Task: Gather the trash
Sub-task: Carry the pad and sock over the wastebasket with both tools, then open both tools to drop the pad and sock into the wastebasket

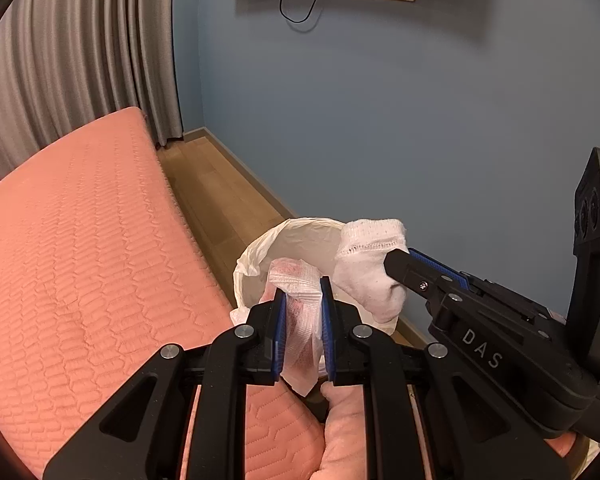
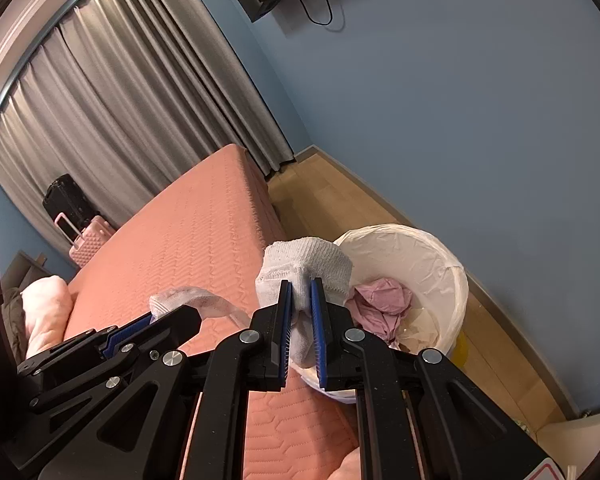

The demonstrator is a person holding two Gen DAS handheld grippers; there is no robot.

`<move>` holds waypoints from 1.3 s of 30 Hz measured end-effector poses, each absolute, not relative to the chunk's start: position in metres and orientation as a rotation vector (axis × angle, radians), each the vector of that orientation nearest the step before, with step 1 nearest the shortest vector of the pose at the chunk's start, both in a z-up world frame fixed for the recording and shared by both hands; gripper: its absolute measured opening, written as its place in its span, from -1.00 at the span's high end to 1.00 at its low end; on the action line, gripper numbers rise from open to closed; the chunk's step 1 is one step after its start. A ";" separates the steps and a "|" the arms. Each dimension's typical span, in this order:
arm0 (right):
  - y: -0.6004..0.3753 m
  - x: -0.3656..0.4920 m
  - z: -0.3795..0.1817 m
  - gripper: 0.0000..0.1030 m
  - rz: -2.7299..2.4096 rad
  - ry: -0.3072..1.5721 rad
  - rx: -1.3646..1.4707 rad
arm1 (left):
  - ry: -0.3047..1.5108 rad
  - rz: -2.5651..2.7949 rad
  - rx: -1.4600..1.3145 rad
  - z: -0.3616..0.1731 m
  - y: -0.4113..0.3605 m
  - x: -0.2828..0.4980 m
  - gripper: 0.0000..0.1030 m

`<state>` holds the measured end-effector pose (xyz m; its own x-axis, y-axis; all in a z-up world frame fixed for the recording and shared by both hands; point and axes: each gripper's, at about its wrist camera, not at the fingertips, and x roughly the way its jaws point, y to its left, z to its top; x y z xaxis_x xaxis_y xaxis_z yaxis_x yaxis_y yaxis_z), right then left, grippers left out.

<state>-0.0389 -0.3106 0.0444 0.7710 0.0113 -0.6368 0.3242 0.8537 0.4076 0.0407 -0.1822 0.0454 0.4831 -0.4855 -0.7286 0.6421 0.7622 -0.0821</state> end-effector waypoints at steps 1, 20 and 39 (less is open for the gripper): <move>-0.312 -0.037 0.044 0.82 -0.182 0.677 0.530 | 0.815 -0.695 0.211 0.045 -0.183 0.043 0.71; -0.321 -0.020 0.034 0.81 -0.212 0.692 0.515 | 0.819 -0.691 0.150 0.042 -0.203 0.071 0.38; -0.297 -0.010 0.035 0.64 -0.195 0.716 0.481 | 0.792 -0.563 0.060 0.044 -0.160 0.090 -0.30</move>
<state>-0.0102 -0.2975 0.0352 0.7419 -0.0095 -0.6704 0.3323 0.8737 0.3554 0.0898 -0.1603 0.0439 0.5638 -0.4563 -0.6884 0.5003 0.8519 -0.1549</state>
